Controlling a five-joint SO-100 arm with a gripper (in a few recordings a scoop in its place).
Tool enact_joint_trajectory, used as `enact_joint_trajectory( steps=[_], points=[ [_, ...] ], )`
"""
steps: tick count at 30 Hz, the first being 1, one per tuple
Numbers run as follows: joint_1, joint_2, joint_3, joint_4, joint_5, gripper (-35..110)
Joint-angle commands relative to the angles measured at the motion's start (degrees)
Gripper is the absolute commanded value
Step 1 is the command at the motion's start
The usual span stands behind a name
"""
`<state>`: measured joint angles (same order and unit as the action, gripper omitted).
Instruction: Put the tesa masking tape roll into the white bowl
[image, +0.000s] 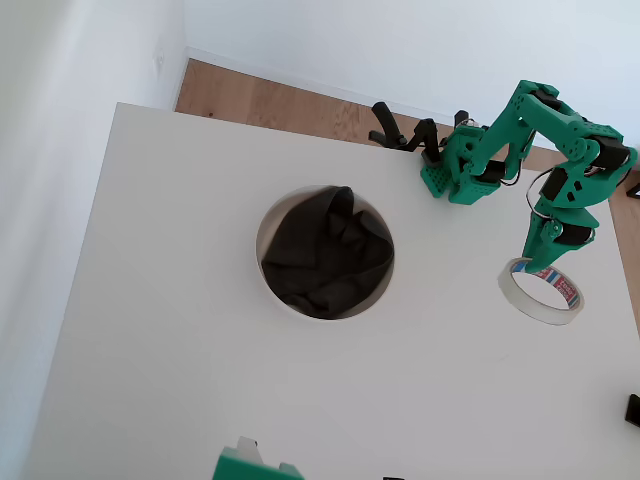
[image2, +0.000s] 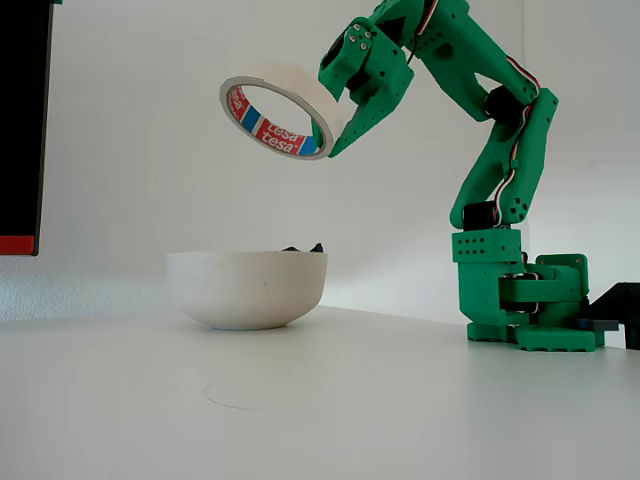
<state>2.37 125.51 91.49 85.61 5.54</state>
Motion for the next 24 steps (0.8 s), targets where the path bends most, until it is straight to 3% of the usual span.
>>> enact_joint_trajectory(
  steps=[1,14,24],
  points=[
    [9.67,4.75,-8.96,1.76,-1.67,-8],
    [43.59,-7.21,-10.11,-12.83,-6.86,-8],
    [50.62,-31.99,-14.77,-22.59,-6.33,-8]
  ],
)
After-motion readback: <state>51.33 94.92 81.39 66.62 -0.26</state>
